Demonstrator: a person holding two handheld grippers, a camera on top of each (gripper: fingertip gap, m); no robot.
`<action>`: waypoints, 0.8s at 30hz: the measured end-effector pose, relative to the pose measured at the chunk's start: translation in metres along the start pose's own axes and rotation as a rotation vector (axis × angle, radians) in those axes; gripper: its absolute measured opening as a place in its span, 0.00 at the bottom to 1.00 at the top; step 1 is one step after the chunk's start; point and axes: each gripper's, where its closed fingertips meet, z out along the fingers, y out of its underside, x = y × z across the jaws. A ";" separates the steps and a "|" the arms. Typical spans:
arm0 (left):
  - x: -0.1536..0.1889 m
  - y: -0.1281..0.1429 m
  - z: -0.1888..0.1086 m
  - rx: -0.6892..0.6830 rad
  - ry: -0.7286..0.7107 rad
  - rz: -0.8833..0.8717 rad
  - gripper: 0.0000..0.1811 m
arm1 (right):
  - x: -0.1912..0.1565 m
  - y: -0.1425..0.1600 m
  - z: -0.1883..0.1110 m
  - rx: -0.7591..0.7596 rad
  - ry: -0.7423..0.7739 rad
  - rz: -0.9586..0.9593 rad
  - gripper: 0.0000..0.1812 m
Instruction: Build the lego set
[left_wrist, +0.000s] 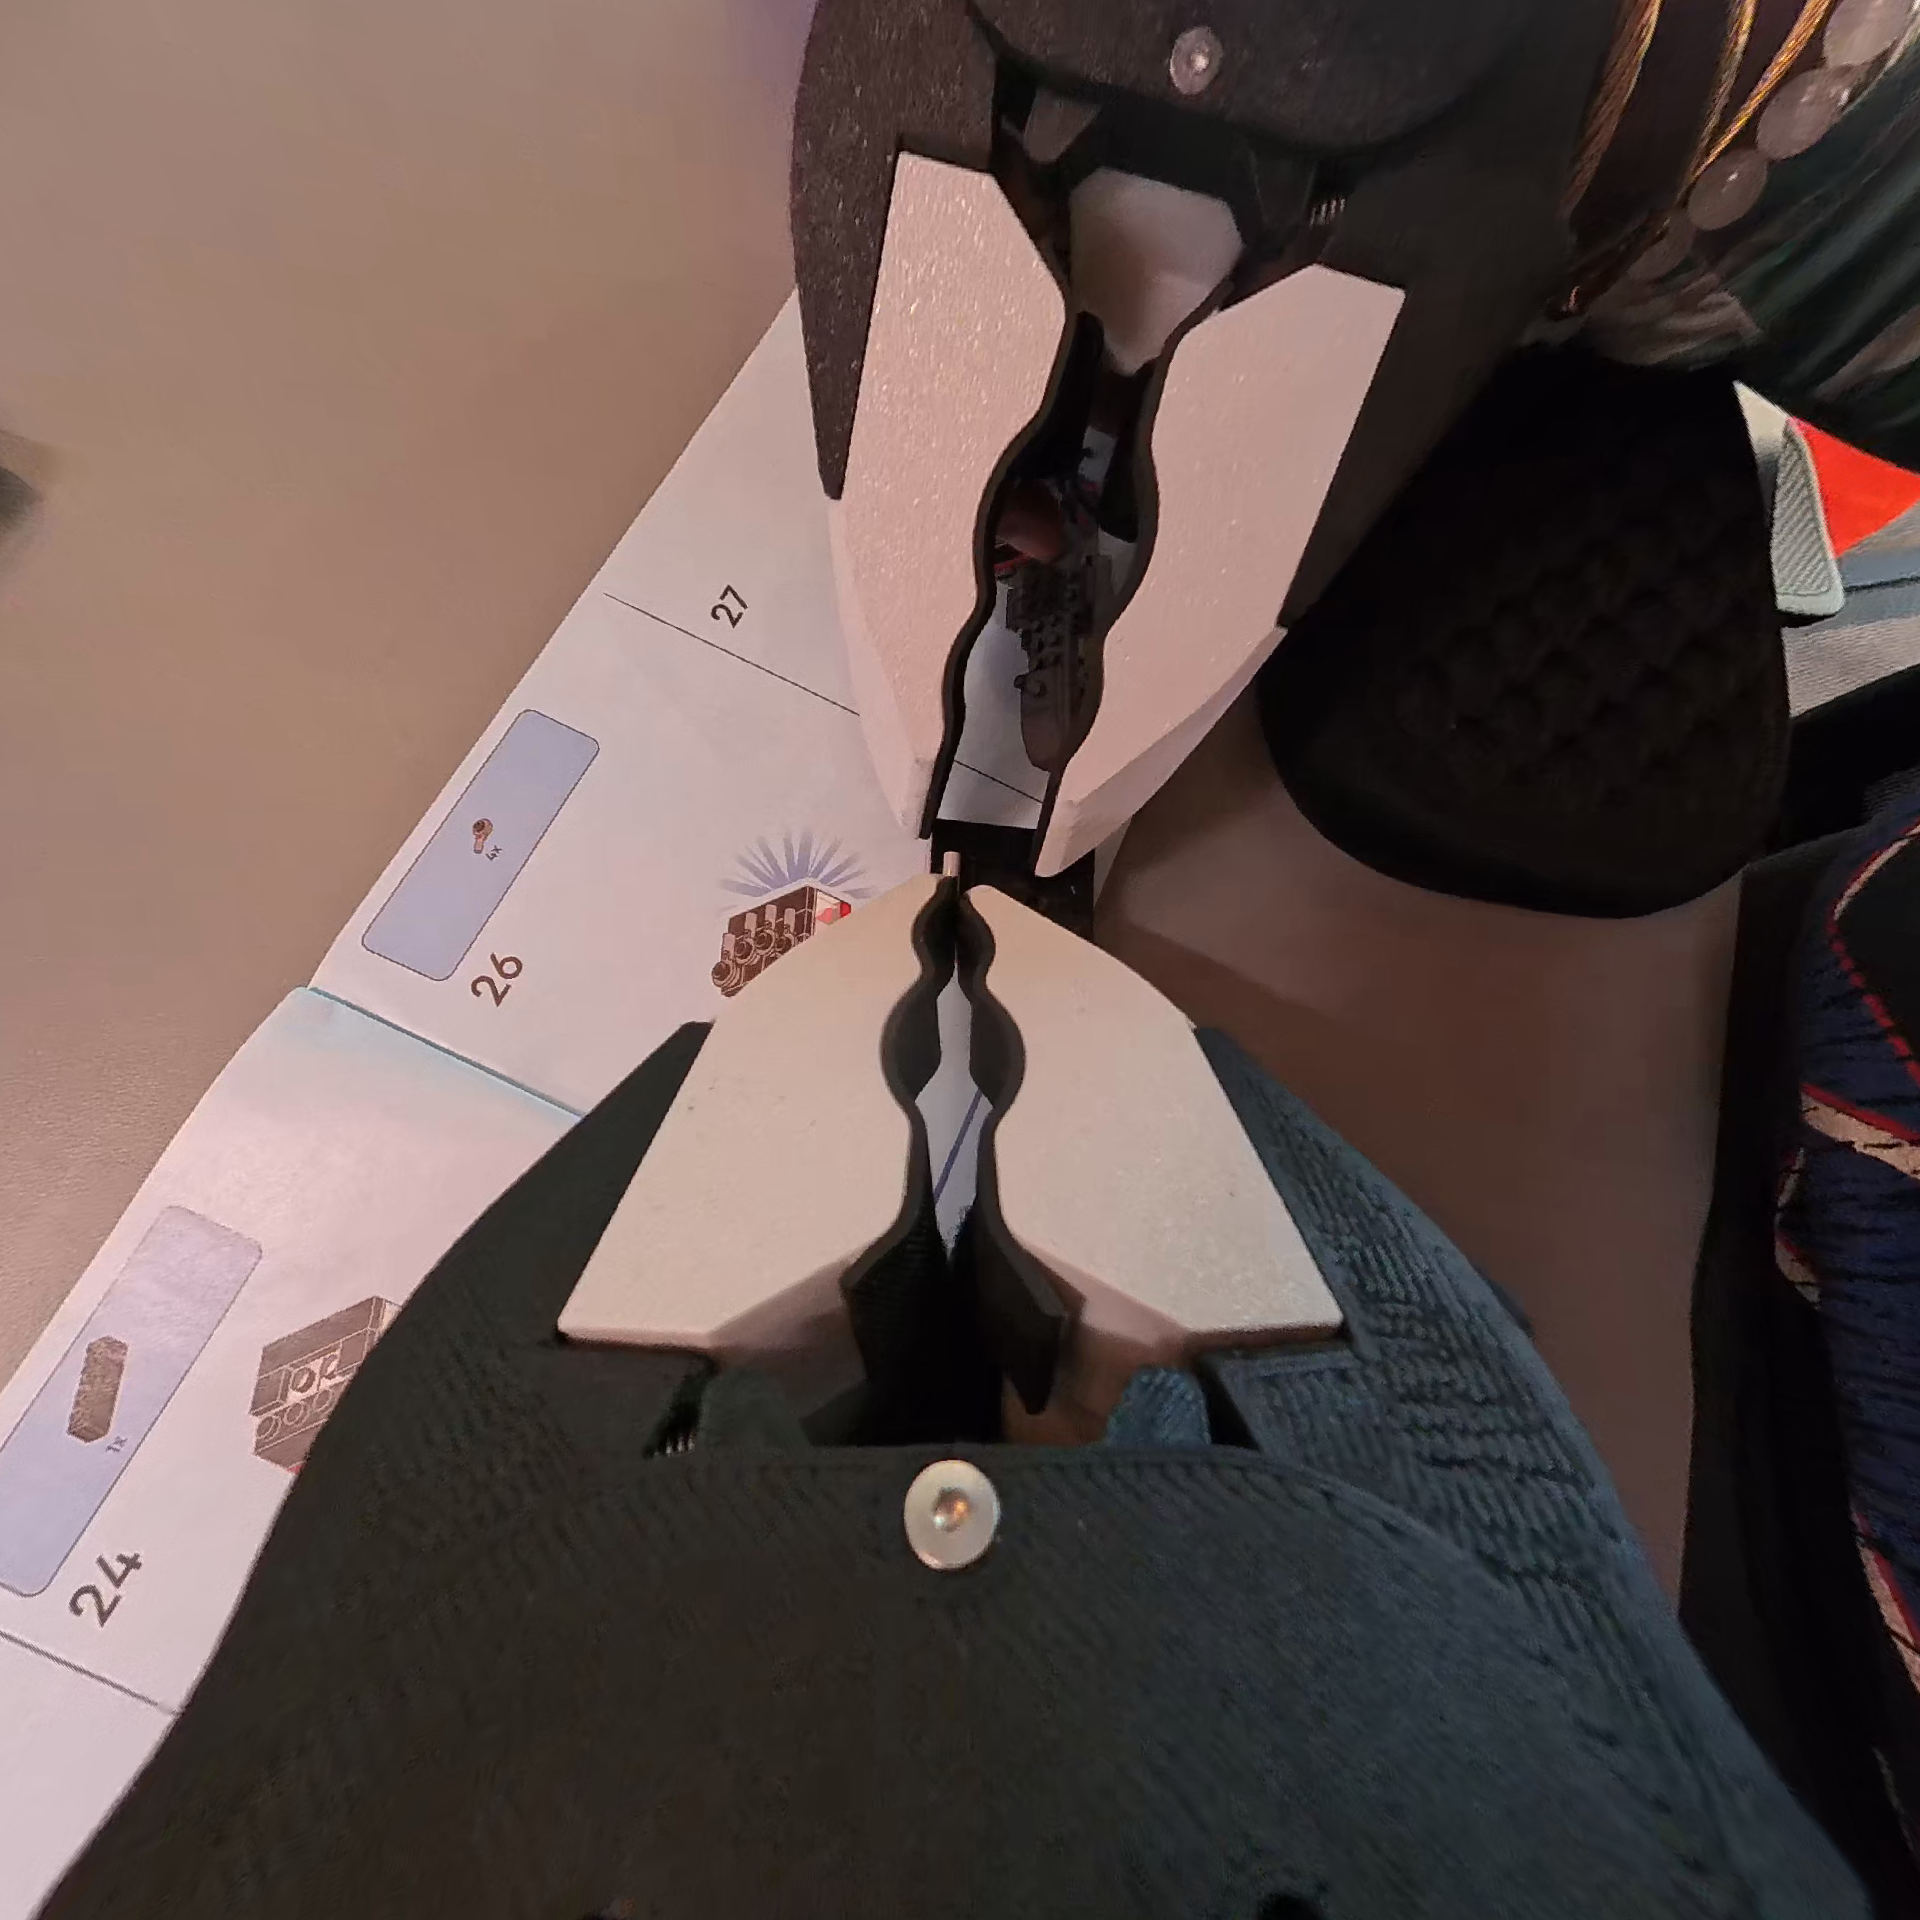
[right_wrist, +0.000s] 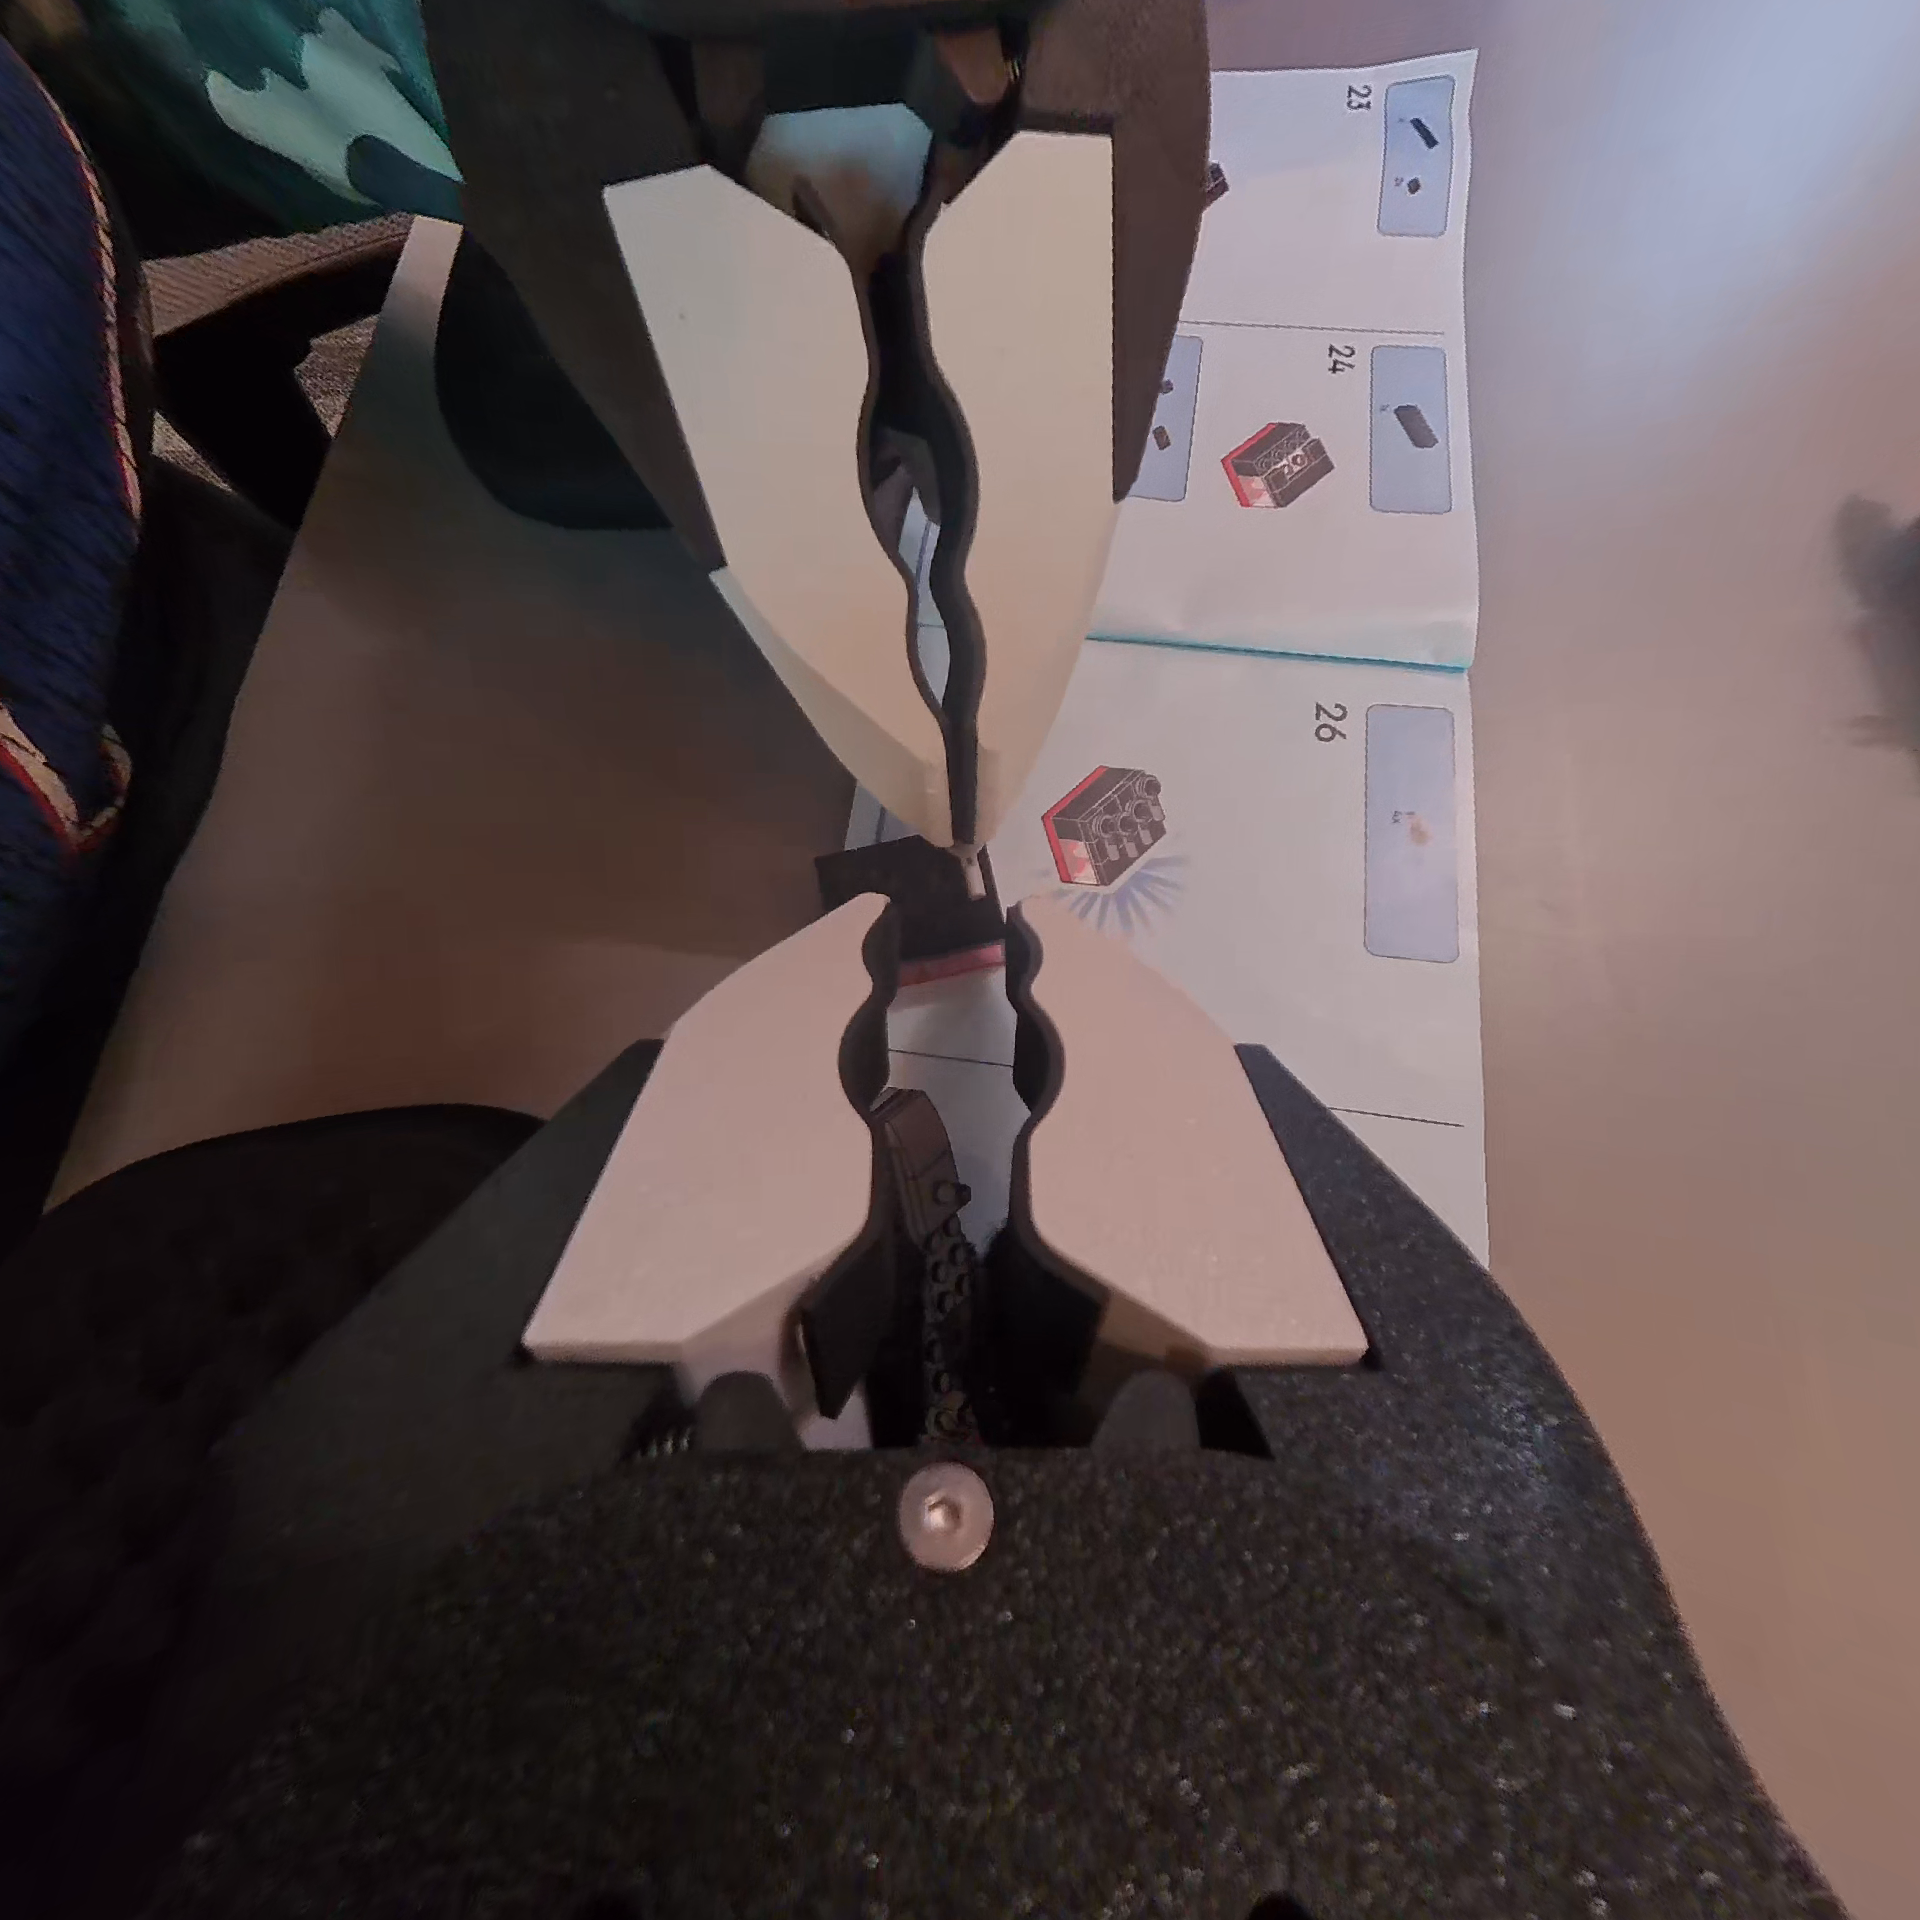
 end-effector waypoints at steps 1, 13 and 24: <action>0.000 0.000 0.000 0.001 0.006 -0.004 0.01 | 0.000 0.000 0.000 0.002 -0.001 0.002 0.11; -0.007 -0.009 -0.023 0.050 -0.071 0.037 0.14 | 0.002 -0.016 -0.011 0.161 0.002 0.008 0.14; 0.000 0.046 -0.058 -0.007 -0.156 -0.035 0.15 | 0.017 -0.029 -0.031 0.380 0.101 -0.017 0.16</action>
